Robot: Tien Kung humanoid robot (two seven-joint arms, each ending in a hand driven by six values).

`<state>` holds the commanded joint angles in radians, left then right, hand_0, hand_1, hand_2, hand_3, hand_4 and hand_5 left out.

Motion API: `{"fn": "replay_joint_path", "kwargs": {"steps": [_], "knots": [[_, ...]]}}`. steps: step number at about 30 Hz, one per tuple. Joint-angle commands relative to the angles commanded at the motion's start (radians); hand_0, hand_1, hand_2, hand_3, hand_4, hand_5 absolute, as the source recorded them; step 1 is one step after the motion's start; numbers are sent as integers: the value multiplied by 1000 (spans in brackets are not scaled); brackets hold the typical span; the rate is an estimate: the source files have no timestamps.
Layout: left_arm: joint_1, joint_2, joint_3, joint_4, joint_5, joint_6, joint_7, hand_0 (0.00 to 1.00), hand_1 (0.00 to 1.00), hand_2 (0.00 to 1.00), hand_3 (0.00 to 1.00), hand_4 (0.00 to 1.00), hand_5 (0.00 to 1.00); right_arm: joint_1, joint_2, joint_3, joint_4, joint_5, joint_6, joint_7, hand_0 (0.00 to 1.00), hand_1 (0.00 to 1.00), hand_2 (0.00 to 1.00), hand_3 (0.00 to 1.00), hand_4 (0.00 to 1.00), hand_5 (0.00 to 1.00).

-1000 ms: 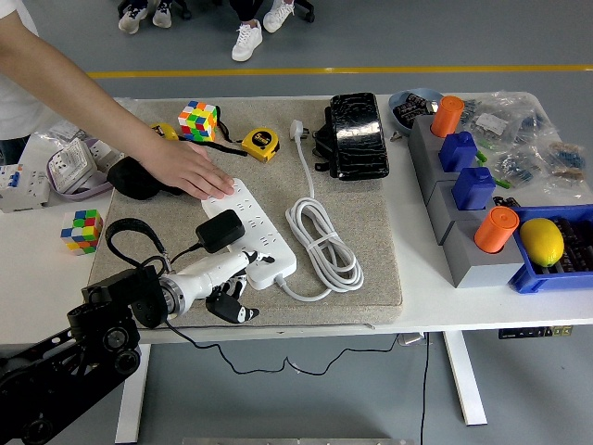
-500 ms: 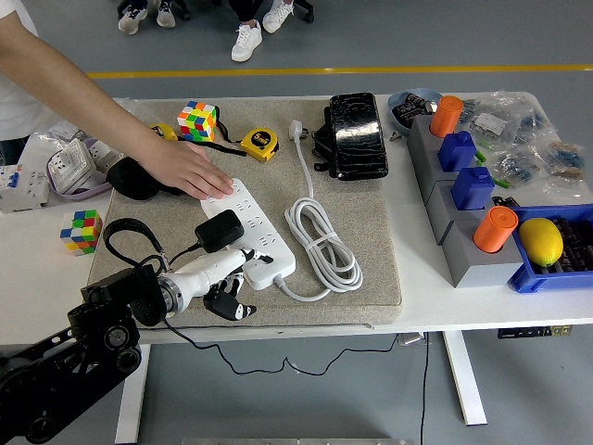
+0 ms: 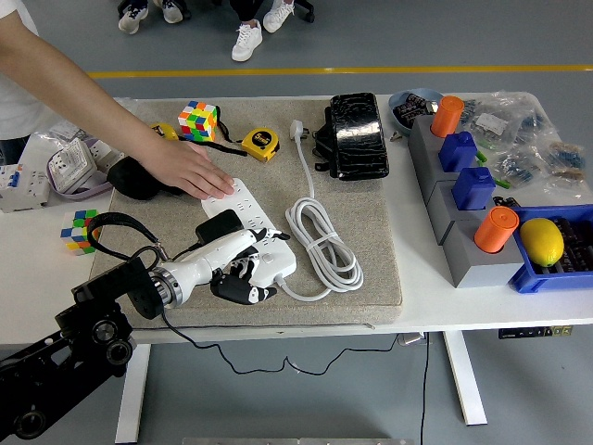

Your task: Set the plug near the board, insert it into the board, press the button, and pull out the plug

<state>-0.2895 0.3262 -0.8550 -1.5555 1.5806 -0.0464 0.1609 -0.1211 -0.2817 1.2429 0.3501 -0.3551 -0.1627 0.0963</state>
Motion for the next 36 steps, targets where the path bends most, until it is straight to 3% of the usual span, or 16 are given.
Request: {"fn": "replay_joint_path", "kwargs": {"steps": [1, 4, 6, 7, 12, 13, 15, 18, 19, 25, 31, 36], "knots": [[1, -1, -3, 11, -23, 30, -37, 214, 254, 436, 618, 805, 136, 0, 0, 0, 0, 0, 0, 0, 548, 620, 560, 513, 860, 389], [4, -8, -14, 55, -73, 113, -142, 214, 254, 436, 618, 805, 136, -1, 1, 1, 1, -1, 0, 0, 548, 620, 560, 513, 860, 389], [2, -13, -27, 91, -54, 168, -201, 214, 254, 436, 618, 805, 136, -1, 1, 0, 0, 0, 0, 0, 548, 620, 560, 513, 860, 389], [2, -15, -33, 105, -37, 190, -222, 389, 490, 540, 595, 878, 219, -1, 2, 1, 0, 0, 0, 0, 548, 620, 560, 513, 860, 389], [-1, -25, -71, 171, 6, 247, -237, 389, 490, 540, 595, 878, 219, -3, 4, 5, -1, 1, 0, 0, 548, 620, 560, 513, 860, 389], [-1, -25, -74, 176, 13, 251, -238, 635, 673, 671, 651, 942, 309, -3, 5, 6, -1, 2, 0, 0, 549, 620, 560, 513, 860, 389], [-4, -30, -87, 196, 52, 280, -255, 635, 673, 671, 651, 942, 309, -3, 5, 8, -1, 0, 0, 0, 549, 620, 560, 513, 860, 389], [-12, -37, -94, 218, 118, 296, -236, 635, 673, 671, 651, 942, 309, -3, 6, 6, -2, 2, 0, 0, 549, 620, 560, 513, 860, 389], [-16, -41, -93, 232, 147, 291, -207, 700, 713, 725, 732, 998, 433, -2, 6, 7, -1, 1, 0, 0, 548, 620, 560, 513, 860, 389], [-31, -61, -83, 283, 299, 273, -89, 700, 713, 725, 732, 998, 433, -1, 6, 8, 0, -1, 0, 0, 548, 620, 560, 513, 860, 389], [-43, -76, -75, 317, 345, 255, -25, 662, 682, 693, 742, 998, 510, -2, 7, 9, -1, 1, 0, 0, 548, 620, 560, 513, 860, 389], [-54, -88, -63, 342, 383, 245, 35, 662, 682, 693, 742, 998, 510, -1, 7, 12, 0, 0, 0, 0, 548, 620, 560, 513, 860, 389]]}}
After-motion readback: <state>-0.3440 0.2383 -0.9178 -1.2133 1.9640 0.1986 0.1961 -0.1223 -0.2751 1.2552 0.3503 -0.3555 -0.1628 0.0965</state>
